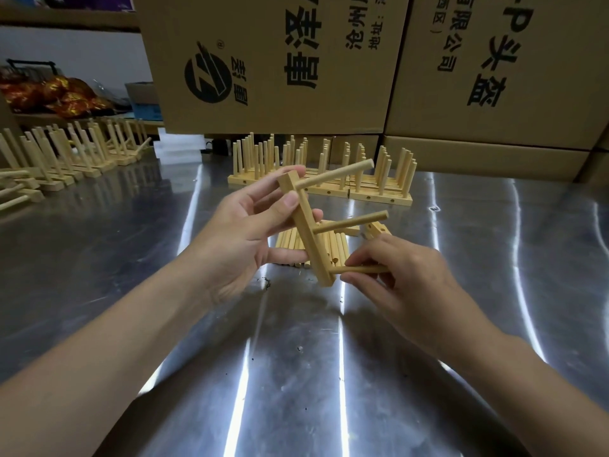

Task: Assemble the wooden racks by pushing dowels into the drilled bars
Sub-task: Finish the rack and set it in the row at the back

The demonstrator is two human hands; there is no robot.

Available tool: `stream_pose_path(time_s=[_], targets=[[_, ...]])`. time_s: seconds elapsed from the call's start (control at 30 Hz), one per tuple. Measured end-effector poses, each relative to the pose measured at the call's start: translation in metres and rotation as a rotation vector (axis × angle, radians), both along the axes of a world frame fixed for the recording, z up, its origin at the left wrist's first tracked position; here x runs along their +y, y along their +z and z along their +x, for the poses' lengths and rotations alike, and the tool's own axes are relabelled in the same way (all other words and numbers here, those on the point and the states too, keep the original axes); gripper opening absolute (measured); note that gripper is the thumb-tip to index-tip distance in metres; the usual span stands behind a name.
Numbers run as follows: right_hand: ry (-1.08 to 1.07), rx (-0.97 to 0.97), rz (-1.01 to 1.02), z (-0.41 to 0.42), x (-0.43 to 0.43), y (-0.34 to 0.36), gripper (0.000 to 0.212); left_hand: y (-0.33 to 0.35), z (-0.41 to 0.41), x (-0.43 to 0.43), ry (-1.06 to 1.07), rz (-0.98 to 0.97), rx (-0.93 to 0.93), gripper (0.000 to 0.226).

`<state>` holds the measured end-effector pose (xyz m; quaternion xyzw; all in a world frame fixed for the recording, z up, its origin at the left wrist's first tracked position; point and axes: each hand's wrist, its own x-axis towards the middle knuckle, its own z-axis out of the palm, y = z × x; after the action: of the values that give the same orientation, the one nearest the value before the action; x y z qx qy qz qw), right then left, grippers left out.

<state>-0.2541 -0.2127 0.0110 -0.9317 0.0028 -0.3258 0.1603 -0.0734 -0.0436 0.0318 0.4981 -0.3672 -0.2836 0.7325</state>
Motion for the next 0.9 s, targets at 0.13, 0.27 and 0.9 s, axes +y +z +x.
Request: stream_pose_path(time_s=[0.13,0.27,0.9], targets=[[0.0,0.003,0.08,0.0,-0.002,-0.004,0.025,0.0,-0.004,0.0,-0.024,-0.032,-0.049,0.041],[-0.012,0.036,0.148,0.001,-0.001,-0.012,0.032,-0.001,-0.006,-0.002,0.013,0.004,-0.07,0.043],[0.106,0.327,1.234,-0.006,0.008,0.009,0.035,-0.008,-0.017,-0.001,-0.071,0.212,-0.338,0.038]])
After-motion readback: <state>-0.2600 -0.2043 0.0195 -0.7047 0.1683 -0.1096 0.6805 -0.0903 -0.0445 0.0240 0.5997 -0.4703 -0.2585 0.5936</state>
